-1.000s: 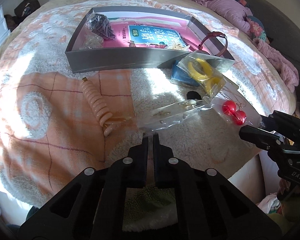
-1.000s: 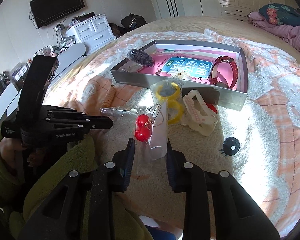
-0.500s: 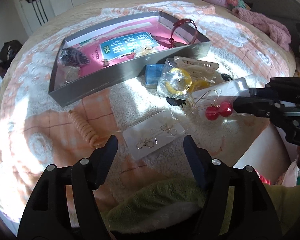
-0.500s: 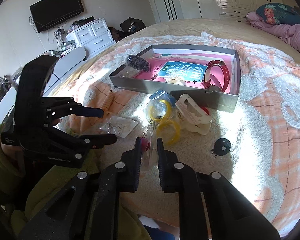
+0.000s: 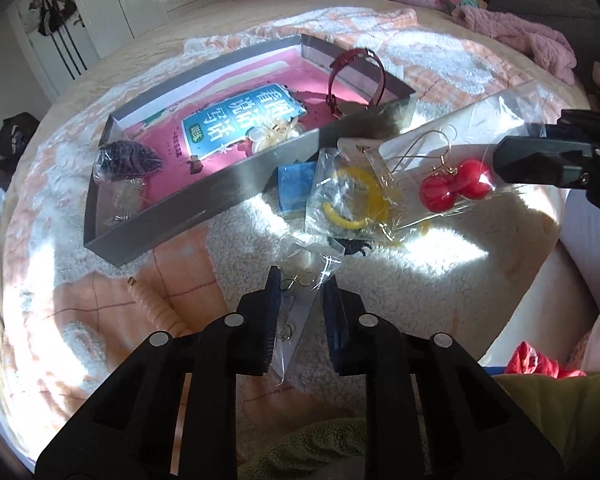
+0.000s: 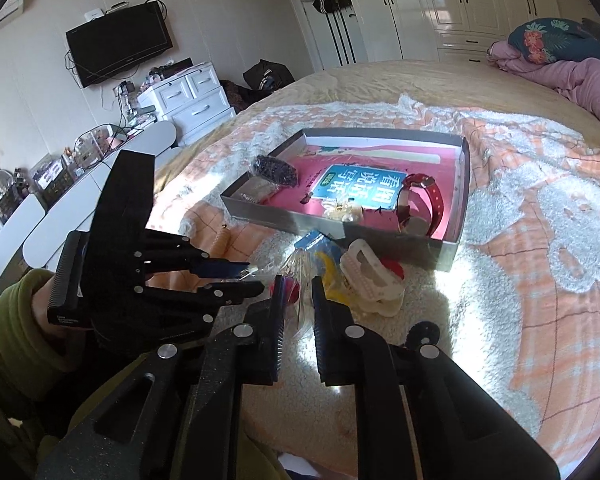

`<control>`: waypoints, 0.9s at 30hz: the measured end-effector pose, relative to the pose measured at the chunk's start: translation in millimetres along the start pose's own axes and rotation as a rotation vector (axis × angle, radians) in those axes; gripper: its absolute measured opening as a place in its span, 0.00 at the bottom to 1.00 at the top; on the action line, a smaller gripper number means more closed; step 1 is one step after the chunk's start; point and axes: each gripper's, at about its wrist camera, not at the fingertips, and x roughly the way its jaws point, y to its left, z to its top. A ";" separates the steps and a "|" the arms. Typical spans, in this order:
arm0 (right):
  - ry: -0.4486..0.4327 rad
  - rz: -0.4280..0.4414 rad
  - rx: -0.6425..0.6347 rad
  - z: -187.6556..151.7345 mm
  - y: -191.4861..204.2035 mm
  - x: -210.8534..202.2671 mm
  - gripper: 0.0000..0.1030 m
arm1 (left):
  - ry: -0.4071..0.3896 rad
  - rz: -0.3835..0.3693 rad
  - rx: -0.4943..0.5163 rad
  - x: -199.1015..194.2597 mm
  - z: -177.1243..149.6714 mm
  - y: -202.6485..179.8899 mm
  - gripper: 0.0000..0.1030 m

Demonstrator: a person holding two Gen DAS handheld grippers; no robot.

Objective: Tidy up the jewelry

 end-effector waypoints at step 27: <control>-0.161 -0.100 -0.010 78.4 -21.2 12.7 0.12 | -0.209 0.039 -0.274 -30.8 62.9 89.8 0.12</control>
